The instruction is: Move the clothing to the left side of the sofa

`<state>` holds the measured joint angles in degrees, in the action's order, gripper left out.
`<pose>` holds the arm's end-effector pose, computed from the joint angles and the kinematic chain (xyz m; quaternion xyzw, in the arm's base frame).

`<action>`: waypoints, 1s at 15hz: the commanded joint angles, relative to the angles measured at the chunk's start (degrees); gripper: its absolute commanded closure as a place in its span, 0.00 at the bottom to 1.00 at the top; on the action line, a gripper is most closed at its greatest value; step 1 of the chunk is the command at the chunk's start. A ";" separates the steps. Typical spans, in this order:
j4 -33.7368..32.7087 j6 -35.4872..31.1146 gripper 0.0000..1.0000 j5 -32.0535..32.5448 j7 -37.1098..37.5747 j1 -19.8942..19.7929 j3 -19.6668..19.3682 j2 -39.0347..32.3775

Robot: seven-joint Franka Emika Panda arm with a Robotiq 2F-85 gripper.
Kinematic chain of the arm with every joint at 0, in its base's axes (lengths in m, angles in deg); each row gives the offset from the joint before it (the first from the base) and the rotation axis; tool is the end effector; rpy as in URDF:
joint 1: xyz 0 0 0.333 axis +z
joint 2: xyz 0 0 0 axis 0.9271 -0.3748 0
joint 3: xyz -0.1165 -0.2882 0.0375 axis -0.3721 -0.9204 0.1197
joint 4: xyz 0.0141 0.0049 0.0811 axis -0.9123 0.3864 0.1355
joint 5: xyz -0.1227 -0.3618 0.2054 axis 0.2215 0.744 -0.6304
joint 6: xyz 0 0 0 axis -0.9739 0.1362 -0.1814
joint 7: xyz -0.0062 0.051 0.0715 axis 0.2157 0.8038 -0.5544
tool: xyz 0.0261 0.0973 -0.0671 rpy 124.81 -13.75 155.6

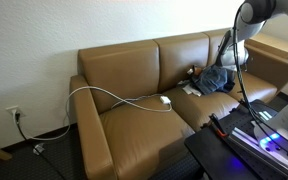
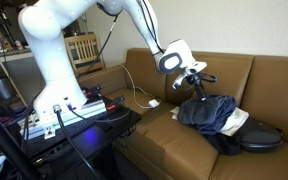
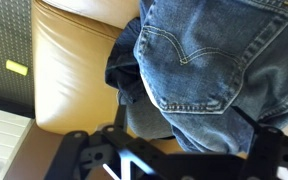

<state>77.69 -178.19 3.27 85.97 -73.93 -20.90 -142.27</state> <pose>0.4924 -0.3946 0.0052 0.8201 -0.5069 0.1912 0.1842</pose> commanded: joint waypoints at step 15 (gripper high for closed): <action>-13.06 -12.64 0.00 -4.34 -10.37 -3.57 6.25 -14.92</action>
<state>69.01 -192.42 1.89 75.21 -80.07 -12.65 -153.66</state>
